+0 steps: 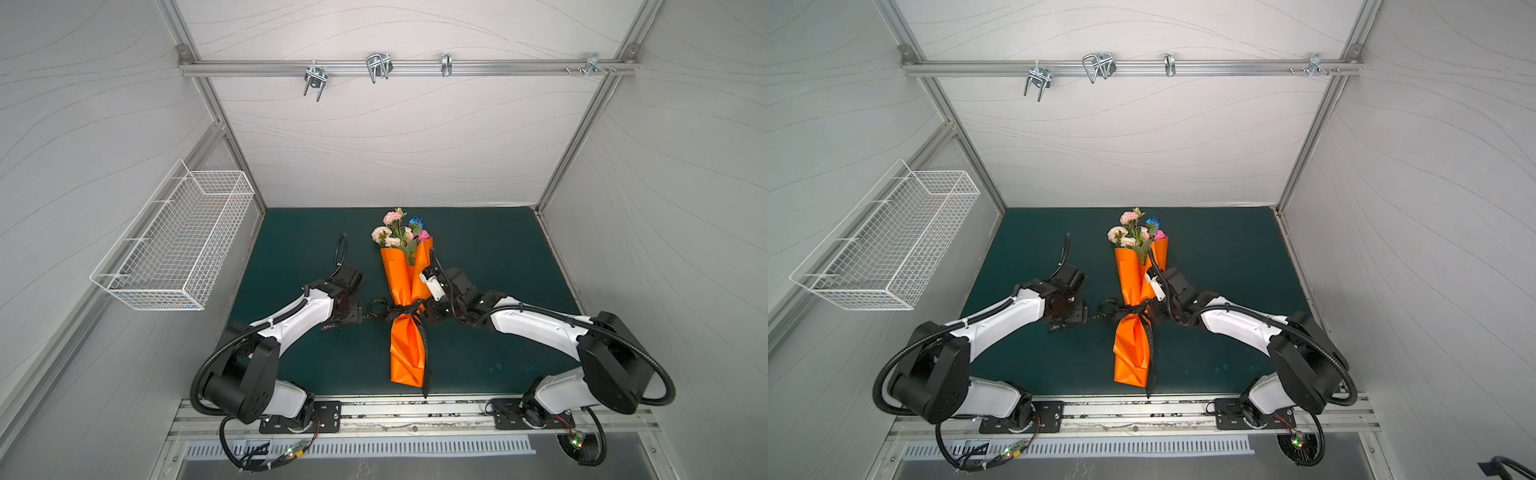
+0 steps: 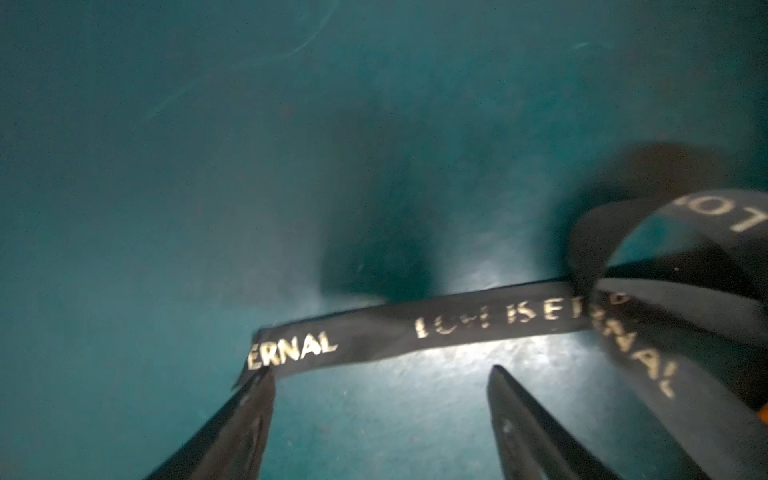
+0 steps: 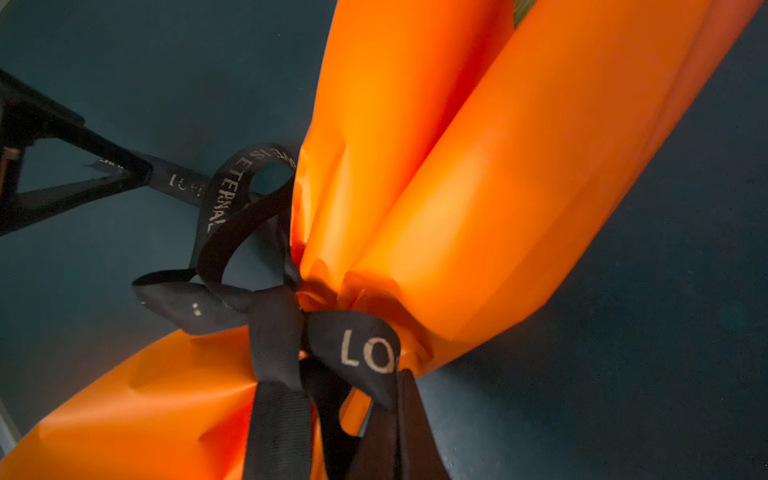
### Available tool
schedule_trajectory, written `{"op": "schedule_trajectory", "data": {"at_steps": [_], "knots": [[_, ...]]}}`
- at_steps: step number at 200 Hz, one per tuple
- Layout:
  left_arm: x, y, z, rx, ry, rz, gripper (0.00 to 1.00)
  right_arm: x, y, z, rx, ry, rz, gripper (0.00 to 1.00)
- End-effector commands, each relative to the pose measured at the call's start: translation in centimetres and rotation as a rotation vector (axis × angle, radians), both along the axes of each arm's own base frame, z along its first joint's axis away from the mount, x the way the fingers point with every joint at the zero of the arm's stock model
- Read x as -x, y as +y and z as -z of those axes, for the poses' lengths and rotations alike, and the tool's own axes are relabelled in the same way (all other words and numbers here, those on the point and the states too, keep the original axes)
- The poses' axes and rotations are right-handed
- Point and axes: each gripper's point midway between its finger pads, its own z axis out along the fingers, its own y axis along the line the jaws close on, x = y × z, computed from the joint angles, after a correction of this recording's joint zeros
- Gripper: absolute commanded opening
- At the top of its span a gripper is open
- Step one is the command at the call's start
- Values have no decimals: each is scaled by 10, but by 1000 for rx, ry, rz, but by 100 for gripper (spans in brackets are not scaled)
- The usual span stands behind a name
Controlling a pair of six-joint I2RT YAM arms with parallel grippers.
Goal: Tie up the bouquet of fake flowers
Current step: 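Draw the left gripper back toward the robot, pulling the ribbon end outward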
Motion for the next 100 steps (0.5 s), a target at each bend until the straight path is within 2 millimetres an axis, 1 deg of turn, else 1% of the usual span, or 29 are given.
{"op": "schedule_trajectory", "data": {"at_steps": [1, 22, 32, 48, 57, 66, 75, 89, 100], "knots": [[2, -14, -1, 51, 114, 113, 84, 5, 2, -12, -27, -1, -14, 0], [5, -28, 8, 134, 202, 187, 85, 7, 4, -10, -35, 9, -21, 0], [8, -31, 10, 140, 253, 233, 85, 8, 4, -8, -38, 15, -22, 0], [18, -30, 13, 124, 360, 322, 85, 8, 4, -9, -48, 15, -16, 0], [23, -32, 12, 133, 401, 401, 85, 8, 5, -11, -53, 12, -20, 0], [24, -28, 12, 109, 423, 452, 85, 8, 5, -12, -54, 12, -19, 0], [19, -20, 10, 70, 409, 470, 86, 9, 5, -12, -53, 13, -21, 0], [15, -17, 4, 106, 392, 504, 86, 9, 5, -13, -56, 12, -24, 0], [12, -7, 3, 51, 373, 559, 86, 10, 4, -13, -54, 13, -24, 0]]}}
